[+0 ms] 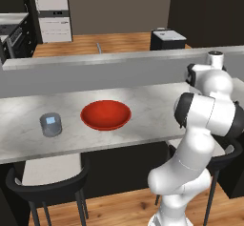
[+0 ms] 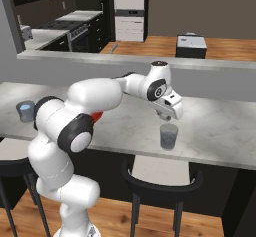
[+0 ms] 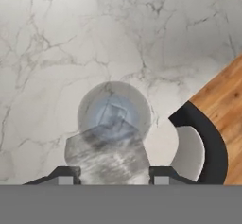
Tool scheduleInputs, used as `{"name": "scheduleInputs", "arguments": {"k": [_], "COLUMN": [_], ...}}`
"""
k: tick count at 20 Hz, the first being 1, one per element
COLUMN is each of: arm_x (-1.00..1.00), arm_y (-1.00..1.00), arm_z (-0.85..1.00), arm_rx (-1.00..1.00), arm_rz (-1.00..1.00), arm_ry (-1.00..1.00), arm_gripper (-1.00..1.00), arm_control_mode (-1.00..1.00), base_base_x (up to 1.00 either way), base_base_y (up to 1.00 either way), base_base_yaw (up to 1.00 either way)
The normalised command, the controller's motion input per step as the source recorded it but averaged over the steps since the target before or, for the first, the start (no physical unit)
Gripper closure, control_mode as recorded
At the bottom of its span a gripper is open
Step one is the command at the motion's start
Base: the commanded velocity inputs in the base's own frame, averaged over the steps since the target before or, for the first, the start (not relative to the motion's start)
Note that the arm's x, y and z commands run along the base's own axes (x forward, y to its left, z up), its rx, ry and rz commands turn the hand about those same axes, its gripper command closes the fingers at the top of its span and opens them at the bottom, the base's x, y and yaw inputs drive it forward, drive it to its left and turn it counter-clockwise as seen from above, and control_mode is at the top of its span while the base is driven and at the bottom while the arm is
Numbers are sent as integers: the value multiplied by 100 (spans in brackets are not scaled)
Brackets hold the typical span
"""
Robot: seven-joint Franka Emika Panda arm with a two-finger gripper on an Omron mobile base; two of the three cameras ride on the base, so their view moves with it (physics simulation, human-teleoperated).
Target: There are four ice cubes in the ice bowl. Place two ice cubes in each glass of water.
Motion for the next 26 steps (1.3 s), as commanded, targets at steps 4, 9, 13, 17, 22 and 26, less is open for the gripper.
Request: {"name": "scheduleInputs", "arguments": {"k": [4, 9, 13, 17, 22, 26], "arm_x": [0, 0, 6, 16, 16, 0], "arm_y": [-20, -19, -2, -4, -9, -8], "arm_z": [-12, 0, -8, -13, -15, -12], "arm_rx": [8, 4, 3, 2, 1, 0], "arm_rz": [0, 0, 0, 0, 0, 0], "arm_ry": [-7, -3, 0, 0, 0, 0], "arm_gripper": [100, 100, 100, 100, 100, 100], "arm_control_mode": [-100, -100, -100, -100, -100, -100], "base_base_x": [0, 0, 0, 0, 0, 0], "base_base_y": [0, 0, 0, 0, 0, 0], "base_base_yaw": [0, 0, 0, 0, 0, 0]}}
